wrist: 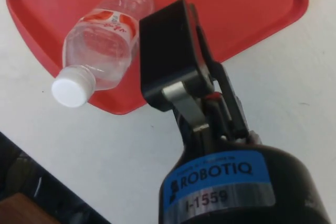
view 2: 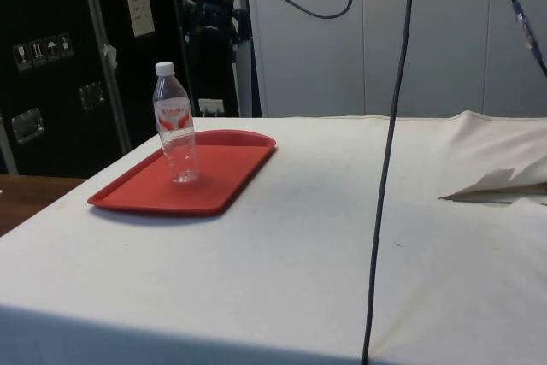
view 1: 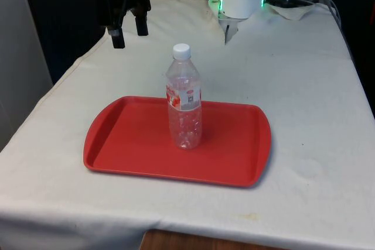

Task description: Place the bottle upright on the tray.

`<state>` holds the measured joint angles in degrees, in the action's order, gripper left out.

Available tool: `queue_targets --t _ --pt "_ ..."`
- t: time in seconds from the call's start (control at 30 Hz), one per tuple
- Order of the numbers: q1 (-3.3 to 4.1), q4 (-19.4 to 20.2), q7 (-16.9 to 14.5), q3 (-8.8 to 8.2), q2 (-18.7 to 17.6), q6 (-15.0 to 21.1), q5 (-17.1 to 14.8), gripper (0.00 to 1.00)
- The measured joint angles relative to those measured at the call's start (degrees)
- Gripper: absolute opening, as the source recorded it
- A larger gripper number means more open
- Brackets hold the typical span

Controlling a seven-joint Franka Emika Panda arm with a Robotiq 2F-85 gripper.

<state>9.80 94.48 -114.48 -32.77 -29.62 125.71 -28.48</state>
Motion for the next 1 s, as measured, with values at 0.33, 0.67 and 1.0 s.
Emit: queue_targets --t 0.33,0.67,1.0 --pt "0.11 -0.9 1.5 0.00 0.1 -0.1 3.6 1.00" --pt "0.23 -3.2 3.3 0.00 0.5 -2.3 6.1 1.00" --pt "0.23 -6.5 4.9 -0.06 0.7 -5.6 8.3 1.00"
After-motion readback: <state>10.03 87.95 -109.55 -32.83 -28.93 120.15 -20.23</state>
